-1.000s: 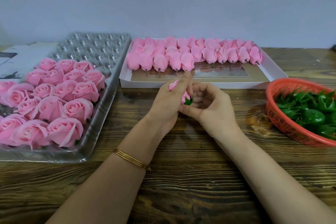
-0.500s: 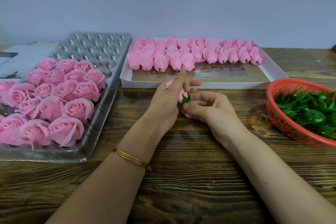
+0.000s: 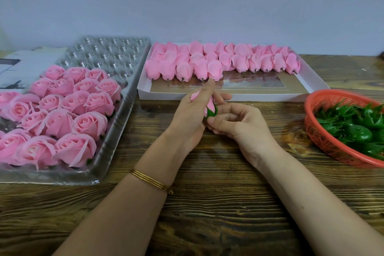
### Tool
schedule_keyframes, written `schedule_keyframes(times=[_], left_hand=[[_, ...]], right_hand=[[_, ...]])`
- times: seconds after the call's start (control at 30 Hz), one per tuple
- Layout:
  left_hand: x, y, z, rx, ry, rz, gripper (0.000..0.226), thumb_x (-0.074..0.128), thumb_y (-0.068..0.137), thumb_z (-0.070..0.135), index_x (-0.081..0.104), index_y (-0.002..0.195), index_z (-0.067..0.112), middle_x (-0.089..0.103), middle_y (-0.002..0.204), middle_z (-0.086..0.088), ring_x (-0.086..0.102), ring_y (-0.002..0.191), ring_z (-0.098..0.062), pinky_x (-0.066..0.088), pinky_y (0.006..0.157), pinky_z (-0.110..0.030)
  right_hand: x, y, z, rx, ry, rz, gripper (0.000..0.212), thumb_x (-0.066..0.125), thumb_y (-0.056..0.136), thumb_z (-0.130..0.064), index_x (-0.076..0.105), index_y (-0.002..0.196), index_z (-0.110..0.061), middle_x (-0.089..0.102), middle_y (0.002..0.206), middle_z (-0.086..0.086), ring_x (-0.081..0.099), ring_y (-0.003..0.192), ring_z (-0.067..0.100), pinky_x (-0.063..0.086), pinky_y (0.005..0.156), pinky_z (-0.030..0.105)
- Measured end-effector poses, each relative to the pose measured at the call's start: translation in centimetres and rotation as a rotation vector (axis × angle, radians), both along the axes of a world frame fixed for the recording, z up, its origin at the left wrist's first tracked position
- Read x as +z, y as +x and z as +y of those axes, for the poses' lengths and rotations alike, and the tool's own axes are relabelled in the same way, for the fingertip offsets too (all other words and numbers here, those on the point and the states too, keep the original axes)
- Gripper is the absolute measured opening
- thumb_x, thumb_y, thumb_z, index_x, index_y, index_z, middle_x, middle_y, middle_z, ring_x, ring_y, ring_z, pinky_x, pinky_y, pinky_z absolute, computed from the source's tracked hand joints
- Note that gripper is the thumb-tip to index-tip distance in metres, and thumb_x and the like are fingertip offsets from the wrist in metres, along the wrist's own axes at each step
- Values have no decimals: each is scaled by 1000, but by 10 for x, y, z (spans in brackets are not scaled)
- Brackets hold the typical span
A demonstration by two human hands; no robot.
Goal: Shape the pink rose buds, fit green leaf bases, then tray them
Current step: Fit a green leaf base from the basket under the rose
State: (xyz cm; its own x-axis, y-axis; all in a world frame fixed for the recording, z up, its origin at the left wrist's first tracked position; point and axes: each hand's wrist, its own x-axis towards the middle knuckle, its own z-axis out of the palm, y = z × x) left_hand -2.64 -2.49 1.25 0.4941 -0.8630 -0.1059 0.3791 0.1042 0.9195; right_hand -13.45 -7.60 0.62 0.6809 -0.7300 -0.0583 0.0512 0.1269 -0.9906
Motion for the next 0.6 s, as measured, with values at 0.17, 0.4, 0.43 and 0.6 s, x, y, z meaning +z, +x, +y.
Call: schedule_keyframes(times=[0.17,0.4,0.43,0.6], left_hand=[[-1,0,-1,9,3,8,47,50,100,37,66,64,12,73,94,-11,67,90,-25,52,90,-51],[3,-3,1,16,42,-8,41,51,100,38,69,88,3,72,81,-2,70,80,-16,58,80,-33],[3,-3,1,23,47,-9,40,51,100,38,69,88,4,72,80,-1,69,80,-16,57,80,-33],[3,-4,1,31,45,4,38,52,101,35,68,87,4,71,82,-6,69,83,-22,58,84,-39]], right_hand=[[-1,0,-1,-16,-48,-8,19,73,76,10,70,93,2,66,79,20,60,77,27,53,70,22],[-3,0,-2,-30,-164,-13,18,74,74,11,69,90,3,66,66,0,58,64,9,52,69,15],[-3,0,-2,-28,-199,-13,17,74,74,11,68,86,0,66,64,-8,57,60,4,50,67,13],[-3,1,-1,-29,-320,6,21,75,75,10,66,80,-8,62,80,-16,54,56,-3,46,63,11]])
